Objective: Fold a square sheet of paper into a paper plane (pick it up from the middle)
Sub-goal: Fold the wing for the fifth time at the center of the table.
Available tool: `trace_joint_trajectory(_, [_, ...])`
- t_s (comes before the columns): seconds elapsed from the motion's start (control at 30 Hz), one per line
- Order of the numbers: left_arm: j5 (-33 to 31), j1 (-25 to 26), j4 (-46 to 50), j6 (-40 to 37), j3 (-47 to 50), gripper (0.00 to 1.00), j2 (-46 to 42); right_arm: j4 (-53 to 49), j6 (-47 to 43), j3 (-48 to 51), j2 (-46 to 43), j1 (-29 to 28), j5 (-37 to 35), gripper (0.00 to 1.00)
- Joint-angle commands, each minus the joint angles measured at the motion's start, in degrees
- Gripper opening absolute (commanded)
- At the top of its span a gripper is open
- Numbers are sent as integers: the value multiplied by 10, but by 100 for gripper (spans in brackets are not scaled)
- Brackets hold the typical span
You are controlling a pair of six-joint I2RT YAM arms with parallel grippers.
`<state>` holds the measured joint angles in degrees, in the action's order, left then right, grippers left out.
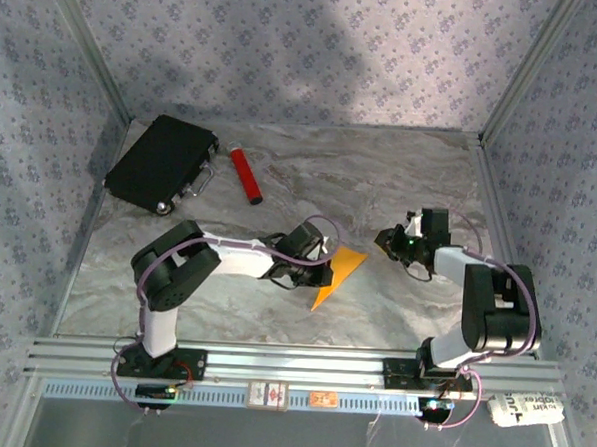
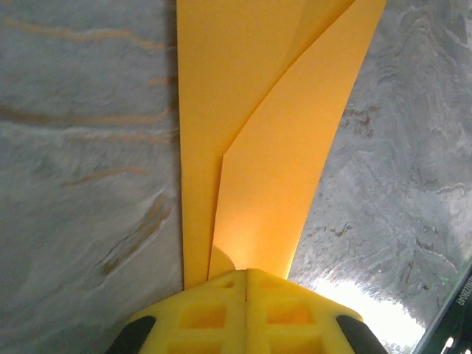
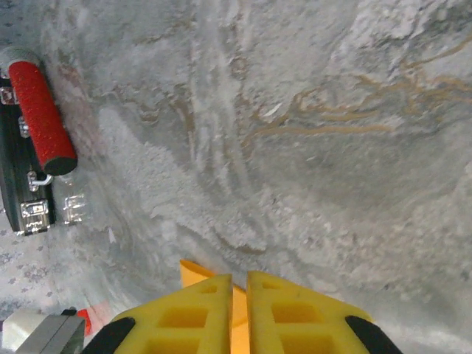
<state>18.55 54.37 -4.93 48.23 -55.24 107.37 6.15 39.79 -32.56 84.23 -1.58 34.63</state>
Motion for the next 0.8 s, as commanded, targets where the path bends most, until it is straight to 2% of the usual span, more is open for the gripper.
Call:
trace_joint_trajectory(0.0, [-78, 5, 23, 52, 39, 4, -23, -26, 7, 31, -32, -14, -12, 15])
trace_joint_trajectory(0.1, [-141, 11, 17, 78, 62, 4, -52, -33, 13, 49, -53, -36, -20, 17])
trace_joint_trajectory(0.2, [-175, 13, 10, 87, 78, 4, -75, -44, 18, 57, -68, -65, -29, 17])
trace_joint_trajectory(0.27, [-176, 13, 3, 79, 82, 7, -90, -57, 17, 58, -77, -87, -39, 17])
trace_joint_trajectory(0.37, [-184, 18, 59, 47, 59, 17, -113, -81, 7, 50, -89, -108, -55, 18])
trace_joint_trajectory(0.57, [-205, 14, 100, -5, 63, 20, -175, -93, 17, 30, -100, -125, -59, 19])
trace_joint_trajectory(0.63, [-213, -4, 114, -15, 72, 21, -190, -92, 25, 23, -100, -140, -64, 19])
trace_joint_trajectory(0.77, [-155, -57, 92, -26, 103, 23, -211, -85, 37, 16, -92, -173, -84, 20])
